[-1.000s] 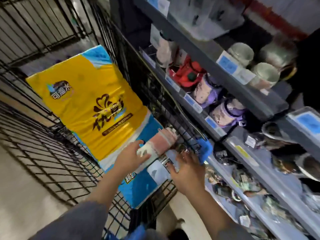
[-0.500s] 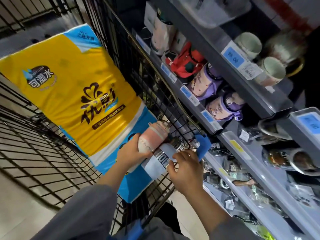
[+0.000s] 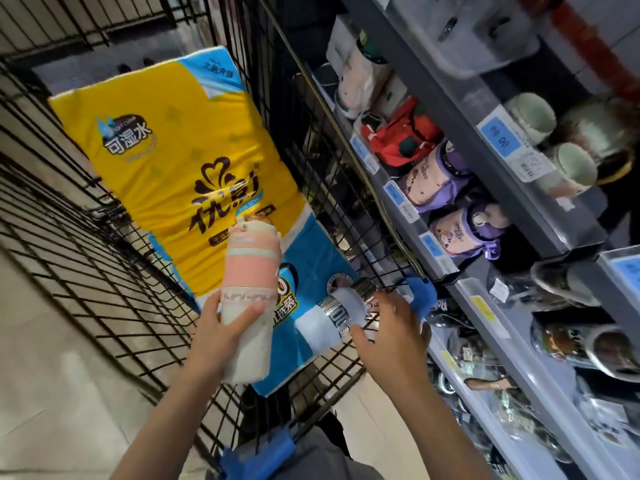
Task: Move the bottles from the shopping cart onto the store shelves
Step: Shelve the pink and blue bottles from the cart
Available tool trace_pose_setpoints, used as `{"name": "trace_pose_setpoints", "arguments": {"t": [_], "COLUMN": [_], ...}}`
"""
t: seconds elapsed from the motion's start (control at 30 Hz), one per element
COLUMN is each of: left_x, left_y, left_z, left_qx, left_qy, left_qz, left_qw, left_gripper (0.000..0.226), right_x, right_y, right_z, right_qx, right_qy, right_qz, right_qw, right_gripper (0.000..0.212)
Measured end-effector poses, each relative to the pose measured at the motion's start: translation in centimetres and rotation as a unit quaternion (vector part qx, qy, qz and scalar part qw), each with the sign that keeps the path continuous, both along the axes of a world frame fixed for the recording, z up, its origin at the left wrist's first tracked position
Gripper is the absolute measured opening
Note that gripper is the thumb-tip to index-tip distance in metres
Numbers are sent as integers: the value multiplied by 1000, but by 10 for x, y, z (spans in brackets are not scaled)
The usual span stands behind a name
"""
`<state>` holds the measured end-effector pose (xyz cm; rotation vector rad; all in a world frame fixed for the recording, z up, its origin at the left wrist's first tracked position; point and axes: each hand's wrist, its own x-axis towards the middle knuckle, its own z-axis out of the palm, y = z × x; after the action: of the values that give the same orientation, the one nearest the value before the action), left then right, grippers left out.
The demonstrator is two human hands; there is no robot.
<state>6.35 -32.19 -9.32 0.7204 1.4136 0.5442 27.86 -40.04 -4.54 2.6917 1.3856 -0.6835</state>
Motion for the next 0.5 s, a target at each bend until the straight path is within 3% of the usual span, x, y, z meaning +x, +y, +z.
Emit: {"name": "trace_pose_setpoints", "arguments": {"t": [0.1, 0.2, 0.33, 0.4, 0.5], "left_x": [7, 8, 7, 8, 7], "left_y": [1, 4, 6, 6, 8], "left_z": [1, 3, 4, 2, -3], "left_qx": [-8, -38, -85, -89, -99], "left_qy": [-33, -63, -111, -119, -139], "left_qz": [32, 36, 26, 27, 26], "left_qw": [999, 997, 990, 989, 985], "left_gripper": [90, 92, 98, 99, 96], "right_x": [-10, -15, -6, -3, -8], "right_y": [13, 42, 70, 72, 71], "right_z": [25, 14, -32, -54, -83], "right_qx": [89, 0, -154, -169, -94], "right_qy": [10, 137, 149, 160, 175], "right_qz": [16, -94, -150, -174, -310], "right_qw": [996, 986, 965, 957, 930], "right_gripper": [62, 71, 64, 59, 87]}}
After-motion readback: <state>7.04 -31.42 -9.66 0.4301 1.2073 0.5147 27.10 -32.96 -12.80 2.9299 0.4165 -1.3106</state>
